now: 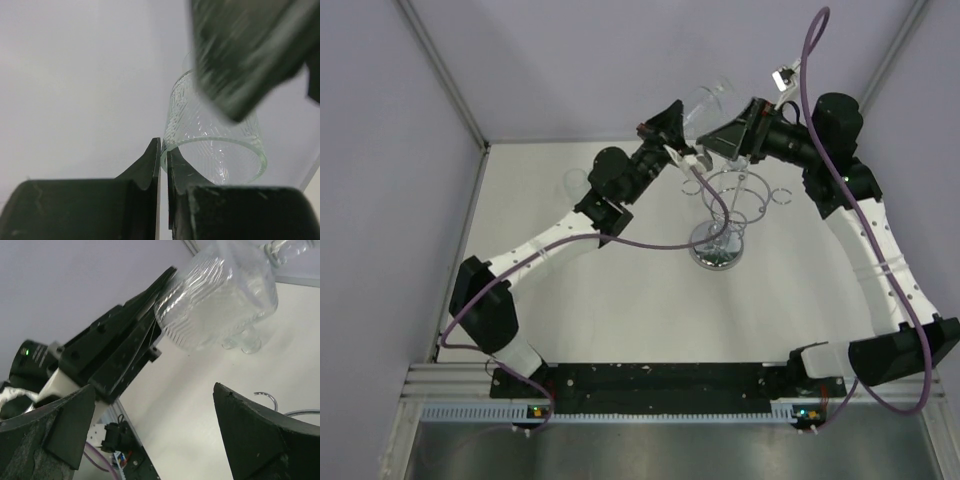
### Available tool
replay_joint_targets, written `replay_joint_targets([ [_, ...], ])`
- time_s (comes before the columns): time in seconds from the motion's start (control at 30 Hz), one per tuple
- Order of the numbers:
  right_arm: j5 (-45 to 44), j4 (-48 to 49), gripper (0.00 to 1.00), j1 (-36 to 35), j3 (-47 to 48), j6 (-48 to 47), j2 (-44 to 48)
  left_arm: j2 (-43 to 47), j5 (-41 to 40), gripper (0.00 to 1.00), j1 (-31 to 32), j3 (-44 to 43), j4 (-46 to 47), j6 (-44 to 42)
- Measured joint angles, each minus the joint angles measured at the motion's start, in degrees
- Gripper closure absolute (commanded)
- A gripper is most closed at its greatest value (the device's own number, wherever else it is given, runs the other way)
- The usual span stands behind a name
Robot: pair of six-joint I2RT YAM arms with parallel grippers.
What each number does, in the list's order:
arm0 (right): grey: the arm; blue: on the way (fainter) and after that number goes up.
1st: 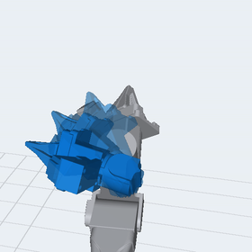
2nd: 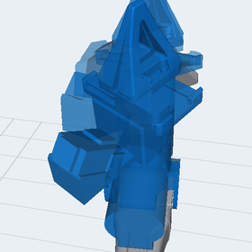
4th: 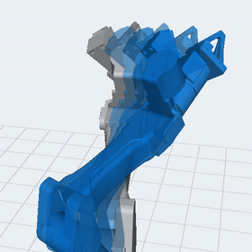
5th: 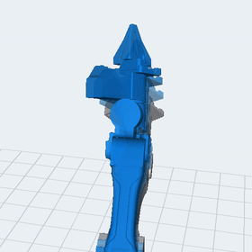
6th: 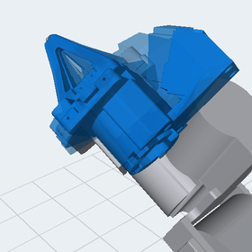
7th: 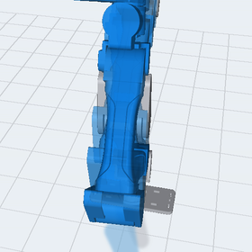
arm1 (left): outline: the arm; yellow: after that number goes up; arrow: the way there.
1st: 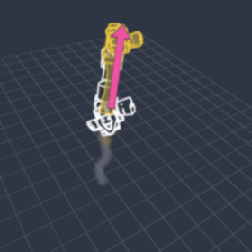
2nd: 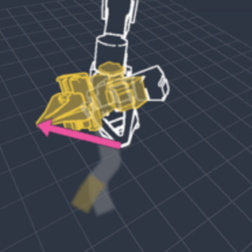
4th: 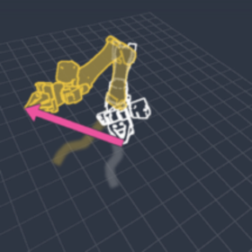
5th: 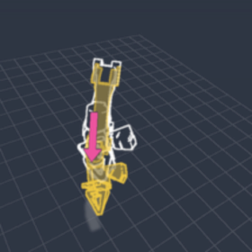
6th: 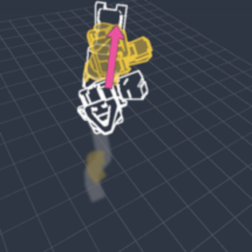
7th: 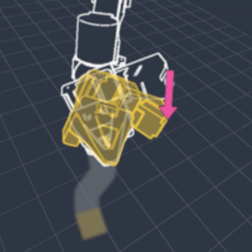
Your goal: Take the wine glass off the wine glass rack
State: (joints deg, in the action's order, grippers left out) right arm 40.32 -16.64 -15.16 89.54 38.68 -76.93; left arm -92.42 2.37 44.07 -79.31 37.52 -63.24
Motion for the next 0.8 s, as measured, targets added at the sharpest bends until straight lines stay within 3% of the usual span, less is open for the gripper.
replay_joint_targets([
  [0.17, 1.8, 0.4, 0.01, 0.1, -2.6, -7.4, 2.4, 1.0, -2.6, 1.00, -6.0, -0.2, -6.8, 3.5],
  [0.4, 3.9, -4.1, 0.01, 0.0, -3.8, -17.7, 7.1, 6.2, -6.0, 1.00, -13.8, -0.2, -25.2, 11.4],
  [0.8, -3.0, -12.9, 0.07, 2.6, -5.6, -29.2, 10.7, 8.4, -6.4, 1.00, -25.4, -9.8, -67.3, 21.9],
])
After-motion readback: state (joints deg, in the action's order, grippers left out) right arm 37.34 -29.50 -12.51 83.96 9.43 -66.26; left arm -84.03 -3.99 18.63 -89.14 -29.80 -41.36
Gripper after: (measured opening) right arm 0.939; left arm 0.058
